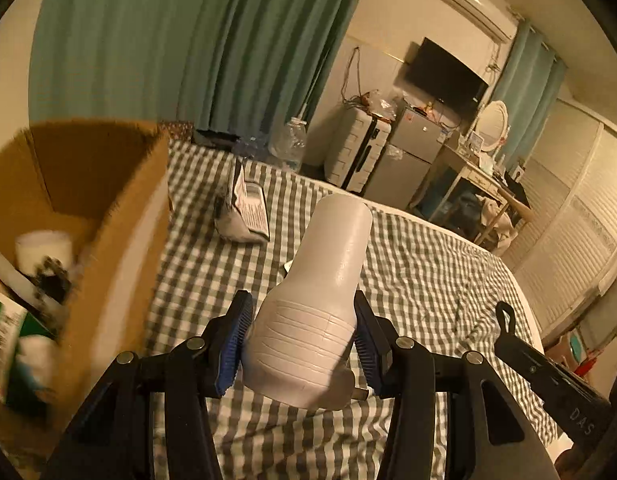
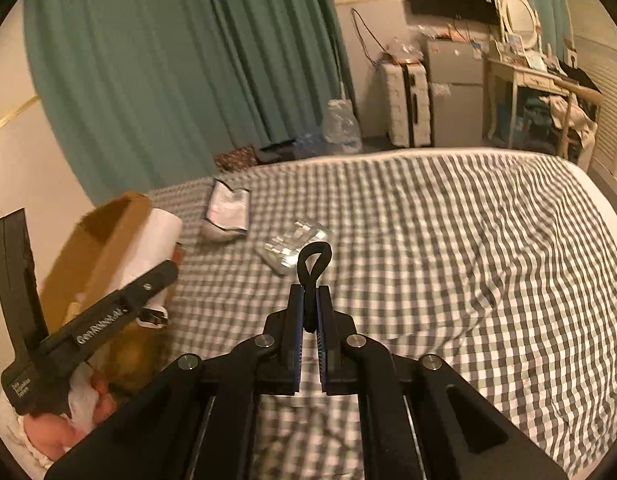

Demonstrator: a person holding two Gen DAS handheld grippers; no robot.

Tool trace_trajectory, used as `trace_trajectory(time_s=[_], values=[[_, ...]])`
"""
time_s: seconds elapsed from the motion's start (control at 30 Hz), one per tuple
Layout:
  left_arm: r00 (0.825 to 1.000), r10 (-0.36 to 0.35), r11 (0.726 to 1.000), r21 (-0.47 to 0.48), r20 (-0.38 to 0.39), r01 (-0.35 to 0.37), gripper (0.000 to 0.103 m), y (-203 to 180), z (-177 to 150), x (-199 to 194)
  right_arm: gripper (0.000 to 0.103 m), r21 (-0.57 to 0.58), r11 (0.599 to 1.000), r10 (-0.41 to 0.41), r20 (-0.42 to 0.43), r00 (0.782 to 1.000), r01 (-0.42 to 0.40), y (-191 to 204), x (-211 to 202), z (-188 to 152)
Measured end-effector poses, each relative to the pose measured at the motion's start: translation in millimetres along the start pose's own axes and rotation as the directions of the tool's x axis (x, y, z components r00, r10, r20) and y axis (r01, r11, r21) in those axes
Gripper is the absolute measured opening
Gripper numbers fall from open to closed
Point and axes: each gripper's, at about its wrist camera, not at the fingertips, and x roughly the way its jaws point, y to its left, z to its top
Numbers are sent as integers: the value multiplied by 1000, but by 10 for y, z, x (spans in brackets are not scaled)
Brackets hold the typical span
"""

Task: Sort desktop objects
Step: 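Carry the white bottle into the box while the right gripper grasps and carries the black hair tie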

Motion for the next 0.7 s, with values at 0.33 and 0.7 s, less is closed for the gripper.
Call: trace_trajectory(time_s=[0.33,0.7], values=[[997,57,998,26,48,-58,50,408,539,-797,6,-93,990,108,50,993,-103,762,-341,155],[967,253,967,-1,24,-253,50,1528,775,-932,6,-247,918,302,-71,951,-310,2000,154,216]])
